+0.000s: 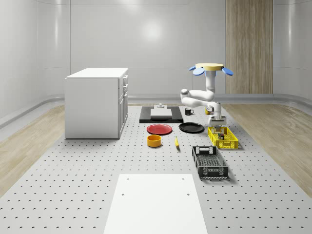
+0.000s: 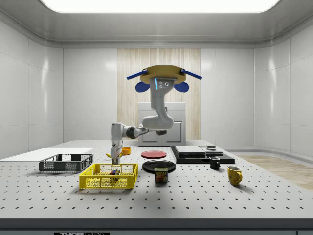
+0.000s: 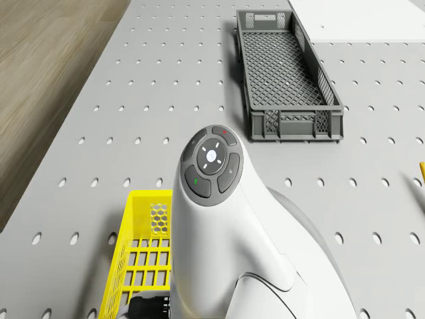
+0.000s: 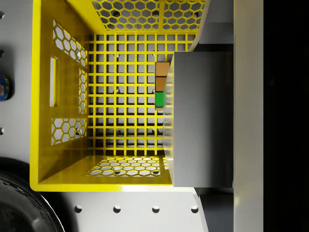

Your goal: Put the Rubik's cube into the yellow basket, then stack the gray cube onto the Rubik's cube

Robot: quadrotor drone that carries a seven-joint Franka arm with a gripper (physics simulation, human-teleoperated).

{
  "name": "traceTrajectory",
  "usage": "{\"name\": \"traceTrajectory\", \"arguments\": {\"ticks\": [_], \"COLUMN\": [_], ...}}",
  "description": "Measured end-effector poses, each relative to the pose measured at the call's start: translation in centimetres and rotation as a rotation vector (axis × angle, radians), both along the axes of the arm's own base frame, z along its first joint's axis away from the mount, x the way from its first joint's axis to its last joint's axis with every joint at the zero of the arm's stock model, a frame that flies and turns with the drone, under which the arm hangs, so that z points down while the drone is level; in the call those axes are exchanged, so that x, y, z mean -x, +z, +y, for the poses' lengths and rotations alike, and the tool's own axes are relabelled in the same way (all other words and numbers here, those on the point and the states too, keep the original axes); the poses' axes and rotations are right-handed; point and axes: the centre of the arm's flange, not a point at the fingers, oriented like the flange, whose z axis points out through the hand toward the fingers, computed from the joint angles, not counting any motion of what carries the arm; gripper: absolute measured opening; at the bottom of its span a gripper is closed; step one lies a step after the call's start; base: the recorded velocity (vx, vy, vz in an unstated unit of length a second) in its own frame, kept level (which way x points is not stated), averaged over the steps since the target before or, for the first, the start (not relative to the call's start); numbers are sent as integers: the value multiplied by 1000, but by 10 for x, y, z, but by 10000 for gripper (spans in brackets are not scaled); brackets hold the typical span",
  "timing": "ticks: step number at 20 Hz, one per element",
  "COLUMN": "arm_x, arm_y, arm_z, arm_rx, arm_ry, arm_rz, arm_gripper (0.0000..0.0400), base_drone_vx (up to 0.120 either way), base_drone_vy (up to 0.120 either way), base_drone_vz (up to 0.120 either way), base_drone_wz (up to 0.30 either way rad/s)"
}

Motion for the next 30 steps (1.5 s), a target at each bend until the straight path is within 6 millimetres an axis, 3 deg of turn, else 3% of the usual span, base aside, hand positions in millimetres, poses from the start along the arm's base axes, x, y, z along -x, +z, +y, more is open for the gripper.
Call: {"name": "traceTrajectory", "arguments": {"ticks": [6, 20, 24, 30], "arm_x": [0, 0, 0, 0], "arm_y": [0, 19, 21, 5], "arm_z": [0, 0, 0, 0], "arm_rx": [0, 0, 0, 0], "arm_ry": [0, 0, 0, 1], "arm_rz": [0, 0, 0, 0], "arm_gripper": [251, 251, 345, 388], "base_drone_vx": [0, 0, 0, 0], "base_drone_vy": [107, 0, 0, 0], "base_drone_vz": [-20, 0, 0, 0], "base_drone_wz": [0, 0, 0, 0]}}
